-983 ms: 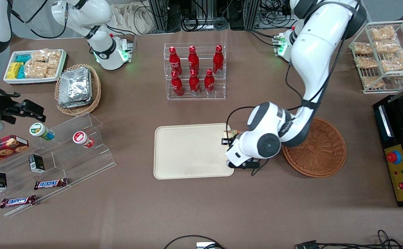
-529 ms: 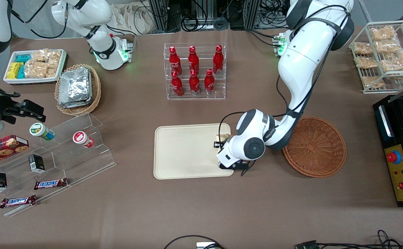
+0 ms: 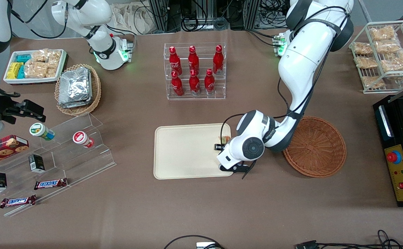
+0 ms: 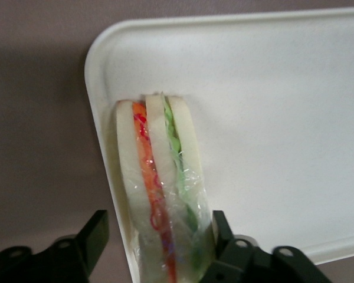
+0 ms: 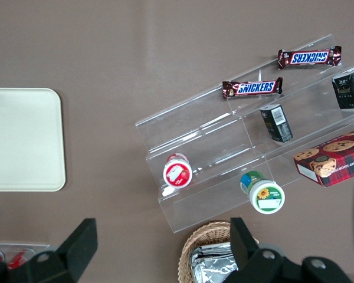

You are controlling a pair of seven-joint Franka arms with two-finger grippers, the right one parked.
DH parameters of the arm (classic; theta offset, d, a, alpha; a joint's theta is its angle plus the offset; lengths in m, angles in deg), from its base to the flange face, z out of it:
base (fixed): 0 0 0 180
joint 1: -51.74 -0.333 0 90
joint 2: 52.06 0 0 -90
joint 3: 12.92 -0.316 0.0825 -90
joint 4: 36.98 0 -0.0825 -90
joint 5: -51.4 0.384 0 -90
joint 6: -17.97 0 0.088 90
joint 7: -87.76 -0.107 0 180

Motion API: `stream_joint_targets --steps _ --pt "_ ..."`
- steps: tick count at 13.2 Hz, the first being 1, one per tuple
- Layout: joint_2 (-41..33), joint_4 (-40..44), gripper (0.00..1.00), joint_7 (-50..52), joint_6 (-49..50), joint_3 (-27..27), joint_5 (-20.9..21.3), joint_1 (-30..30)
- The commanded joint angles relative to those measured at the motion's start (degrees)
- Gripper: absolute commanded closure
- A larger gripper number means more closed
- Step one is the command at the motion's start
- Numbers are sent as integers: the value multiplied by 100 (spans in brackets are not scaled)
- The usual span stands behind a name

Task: Place sandwich from basket to tray
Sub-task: 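Lower the sandwich onto the tray and open the left gripper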

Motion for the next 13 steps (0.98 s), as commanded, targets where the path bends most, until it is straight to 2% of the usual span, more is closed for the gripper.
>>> stream_joint_targets --steps 1,7,11,13 --pt "-388 68 0 92 147 -23 38 -65" --pt "-1793 24 0 259 1875 -50 116 -723" --pt "-2787 33 0 58 3484 -41 135 -1671" --pt "-3156 42 0 -581 4013 -58 230 -2094"
